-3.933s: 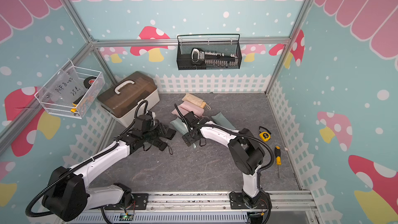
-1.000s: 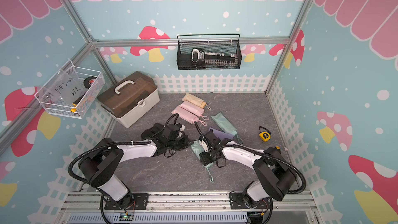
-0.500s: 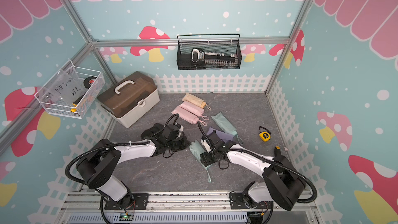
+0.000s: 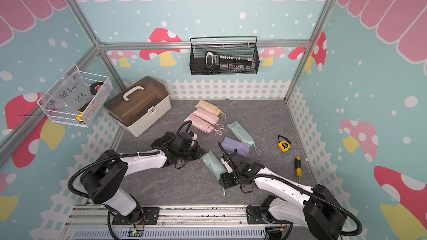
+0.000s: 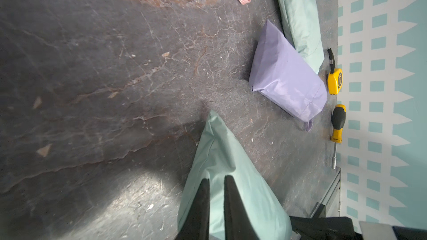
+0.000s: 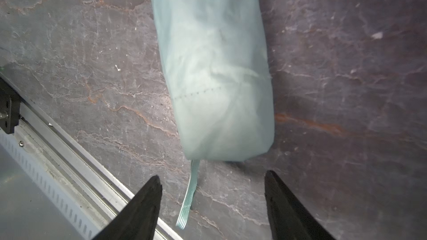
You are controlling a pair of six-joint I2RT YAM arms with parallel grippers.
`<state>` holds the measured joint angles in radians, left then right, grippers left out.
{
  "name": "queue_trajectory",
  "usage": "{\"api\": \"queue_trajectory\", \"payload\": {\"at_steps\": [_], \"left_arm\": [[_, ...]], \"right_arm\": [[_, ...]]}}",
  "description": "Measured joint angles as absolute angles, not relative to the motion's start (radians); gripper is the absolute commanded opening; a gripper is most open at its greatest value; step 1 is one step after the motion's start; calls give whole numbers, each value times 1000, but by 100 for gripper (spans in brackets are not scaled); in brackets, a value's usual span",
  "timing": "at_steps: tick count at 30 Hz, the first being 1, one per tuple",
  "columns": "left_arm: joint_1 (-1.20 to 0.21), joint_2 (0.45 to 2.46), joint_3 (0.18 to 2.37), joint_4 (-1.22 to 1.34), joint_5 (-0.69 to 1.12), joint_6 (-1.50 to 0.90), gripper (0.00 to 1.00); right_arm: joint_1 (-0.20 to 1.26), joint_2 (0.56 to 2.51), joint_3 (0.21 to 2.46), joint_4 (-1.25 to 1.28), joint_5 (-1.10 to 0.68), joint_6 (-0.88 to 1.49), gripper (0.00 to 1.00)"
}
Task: Take umbrellas out of sleeves
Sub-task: Take out the umbrella from the umbrella sleeve.
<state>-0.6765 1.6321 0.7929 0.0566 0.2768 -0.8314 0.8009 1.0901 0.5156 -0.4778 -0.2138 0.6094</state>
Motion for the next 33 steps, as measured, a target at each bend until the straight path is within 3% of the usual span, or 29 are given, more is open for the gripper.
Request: {"api": "queue_trajectory", "payload": {"at_steps": [6,15,18,20,22,26,33], "left_arm": [[-677,1633,793,35,271,-822,21],[-674,1632,793,-8,246,-785,21],[-667,1628,793,-19,239,-777,21],[-659,1620,793,-22,235,-774,21],[-648,1607,790,-23,235,-773,22],[-633,1585,783,-20,236,-770,36],[-632,1597,750,33,278,-786,37]], "right_arm": [[876,1090,495,-476,-218,661,62],[961,1168,505,-480,-126,721,43],[974,1190,510,-463,-98,737,28],[982,1201,510,-445,-85,752,12],[986,1207,509,-439,-76,760,5],[990,1190,505,-455,-52,772,0],[990,1135,505,-514,-4,772,0]]}}
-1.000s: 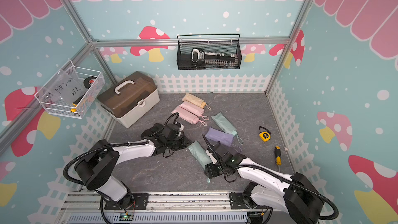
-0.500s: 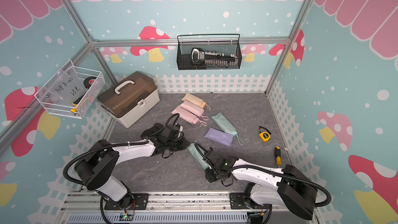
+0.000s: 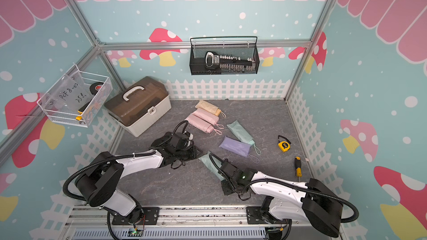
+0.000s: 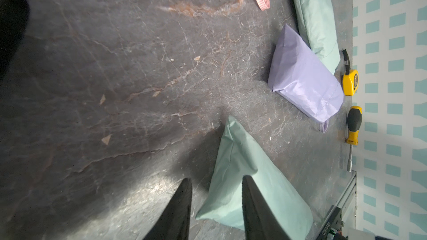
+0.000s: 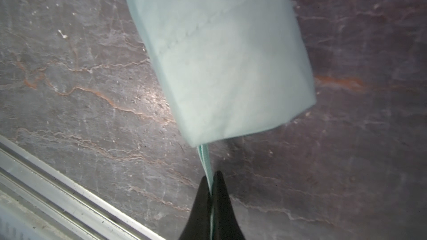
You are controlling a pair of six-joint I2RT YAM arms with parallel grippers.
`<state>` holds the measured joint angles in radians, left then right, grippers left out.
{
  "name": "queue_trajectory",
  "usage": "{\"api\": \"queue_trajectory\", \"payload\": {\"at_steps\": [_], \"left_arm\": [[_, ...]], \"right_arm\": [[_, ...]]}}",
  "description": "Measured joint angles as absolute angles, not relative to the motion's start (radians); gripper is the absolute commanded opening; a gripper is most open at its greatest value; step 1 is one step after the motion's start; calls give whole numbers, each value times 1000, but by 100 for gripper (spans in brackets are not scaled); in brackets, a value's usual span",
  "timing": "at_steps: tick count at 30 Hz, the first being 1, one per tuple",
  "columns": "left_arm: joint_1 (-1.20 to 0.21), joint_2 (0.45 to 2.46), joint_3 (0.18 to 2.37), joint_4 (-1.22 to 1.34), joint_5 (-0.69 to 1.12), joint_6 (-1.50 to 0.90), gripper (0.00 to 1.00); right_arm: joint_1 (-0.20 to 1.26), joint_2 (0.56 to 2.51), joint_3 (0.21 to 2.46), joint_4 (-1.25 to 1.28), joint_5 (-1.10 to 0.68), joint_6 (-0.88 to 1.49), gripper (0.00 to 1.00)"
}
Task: Take umbrellas out of sleeves
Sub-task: Take out the umbrella from the umbrella sleeve.
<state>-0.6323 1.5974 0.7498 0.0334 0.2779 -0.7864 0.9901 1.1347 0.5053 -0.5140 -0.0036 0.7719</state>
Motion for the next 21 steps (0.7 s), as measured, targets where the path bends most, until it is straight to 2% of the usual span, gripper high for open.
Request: {"api": "queue_trajectory", "payload": {"at_steps": [14,17,20,21], "left_arm": [[-644,1628,687,115,339,-844,35],[-645,1628,678,138,349,-861,20],[-645,1628,672,158,356,-874,2],[-645,1628,672,161,357,-874,0]], "right_arm": [[990,1166,506,-514,10,771,0],[990,1188,512,-507,9,768,0],[990,1196,516,-500,9,767,0],[990,1196,516,-500,9,766,0]]}}
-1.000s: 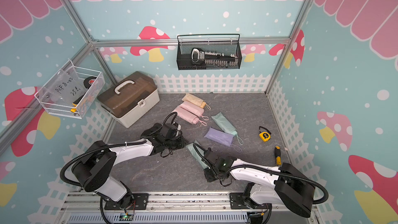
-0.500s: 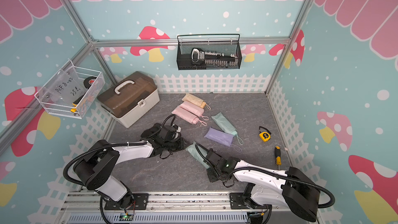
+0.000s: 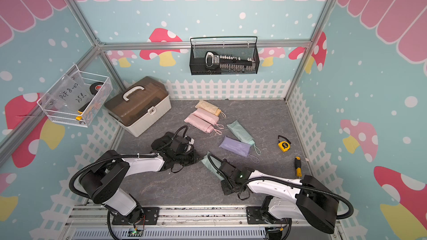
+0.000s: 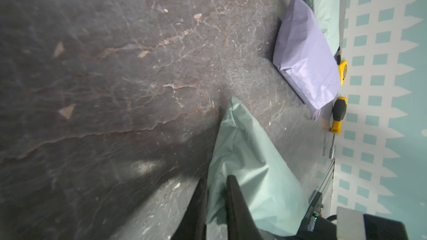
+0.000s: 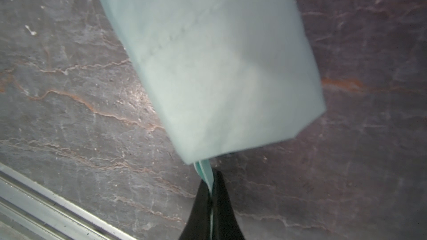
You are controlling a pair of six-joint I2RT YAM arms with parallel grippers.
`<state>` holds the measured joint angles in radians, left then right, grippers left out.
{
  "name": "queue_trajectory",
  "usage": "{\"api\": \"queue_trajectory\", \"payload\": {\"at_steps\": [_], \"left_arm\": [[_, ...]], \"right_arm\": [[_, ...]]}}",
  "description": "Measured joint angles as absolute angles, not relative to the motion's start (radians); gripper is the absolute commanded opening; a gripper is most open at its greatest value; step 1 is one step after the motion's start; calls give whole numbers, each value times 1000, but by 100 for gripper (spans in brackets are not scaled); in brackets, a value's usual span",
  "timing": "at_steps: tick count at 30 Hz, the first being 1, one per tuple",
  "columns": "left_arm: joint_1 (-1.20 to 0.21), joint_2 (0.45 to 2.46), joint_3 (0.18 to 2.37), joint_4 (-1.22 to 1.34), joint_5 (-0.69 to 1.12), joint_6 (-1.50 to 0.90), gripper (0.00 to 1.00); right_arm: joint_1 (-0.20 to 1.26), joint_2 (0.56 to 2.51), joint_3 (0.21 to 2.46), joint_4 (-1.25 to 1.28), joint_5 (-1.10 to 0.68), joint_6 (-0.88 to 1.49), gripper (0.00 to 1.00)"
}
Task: Take umbrellas out of sleeves
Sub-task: Take out the umbrella from the umbrella sleeve.
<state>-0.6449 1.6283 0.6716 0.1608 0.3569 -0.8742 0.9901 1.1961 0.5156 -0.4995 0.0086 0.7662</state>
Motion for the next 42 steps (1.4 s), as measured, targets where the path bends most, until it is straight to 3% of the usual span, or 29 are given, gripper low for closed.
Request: {"api": "queue_trajectory", "payload": {"at_steps": [9,27,36,39,40,42], "left_arm": [[-645,1626,685,130,347,-854,0],[-608,1431,759,-197,24,-648,0],[-570,1398,756,-201,19,-642,0],[-570,1399,736,-167,91,-656,30],[-574,1404,727,-151,116,-668,37],[-585,1421,708,-123,162,-691,41]], "right_arm": [[990,1193,519,-516,36,764,0],[990,1092,537,-649,221,777,2],[990,1083,537,-683,249,791,2],[990,1083,537,-682,247,791,2],[990,1084,537,-681,247,791,2],[990,1087,537,-678,245,791,2]]}}
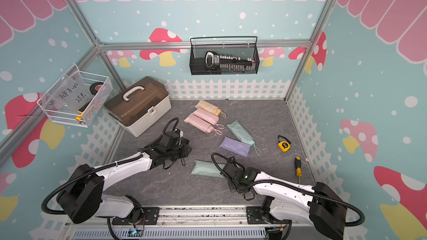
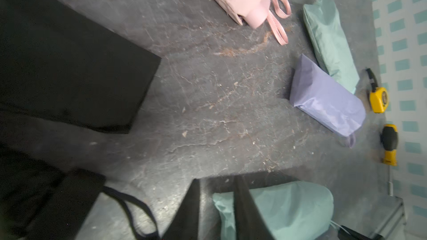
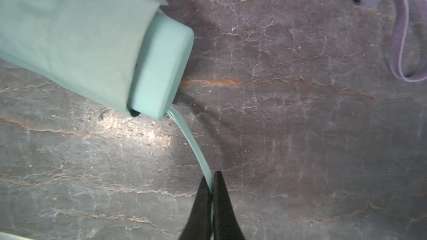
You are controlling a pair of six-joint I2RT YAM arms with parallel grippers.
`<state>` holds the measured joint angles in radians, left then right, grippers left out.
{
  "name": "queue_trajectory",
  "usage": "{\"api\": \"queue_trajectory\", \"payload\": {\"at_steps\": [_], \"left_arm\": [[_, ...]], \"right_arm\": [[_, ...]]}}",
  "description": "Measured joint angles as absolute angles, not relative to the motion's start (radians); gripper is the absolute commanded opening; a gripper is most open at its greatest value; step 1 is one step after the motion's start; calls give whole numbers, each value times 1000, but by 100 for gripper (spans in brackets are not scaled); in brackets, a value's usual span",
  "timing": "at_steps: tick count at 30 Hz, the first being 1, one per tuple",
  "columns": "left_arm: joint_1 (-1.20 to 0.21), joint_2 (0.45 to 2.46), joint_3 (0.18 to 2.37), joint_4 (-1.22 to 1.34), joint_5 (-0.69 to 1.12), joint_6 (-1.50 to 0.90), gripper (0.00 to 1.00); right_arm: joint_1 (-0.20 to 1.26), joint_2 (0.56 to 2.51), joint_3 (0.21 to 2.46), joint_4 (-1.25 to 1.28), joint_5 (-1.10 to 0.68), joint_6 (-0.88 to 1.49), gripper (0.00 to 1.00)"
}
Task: Take umbrellas out of sleeves
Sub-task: Take out the umbrella from the umbrella sleeve.
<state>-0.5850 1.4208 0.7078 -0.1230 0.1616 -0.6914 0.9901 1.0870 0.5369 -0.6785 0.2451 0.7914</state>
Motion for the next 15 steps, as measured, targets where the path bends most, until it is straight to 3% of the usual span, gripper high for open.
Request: {"api": "queue_trajectory", "payload": {"at_steps": [15], "left_arm": [[-657,1438,545,43,323,-857,45]], "right_arm": [[990,1137,537,-635,215,790,2]]}}
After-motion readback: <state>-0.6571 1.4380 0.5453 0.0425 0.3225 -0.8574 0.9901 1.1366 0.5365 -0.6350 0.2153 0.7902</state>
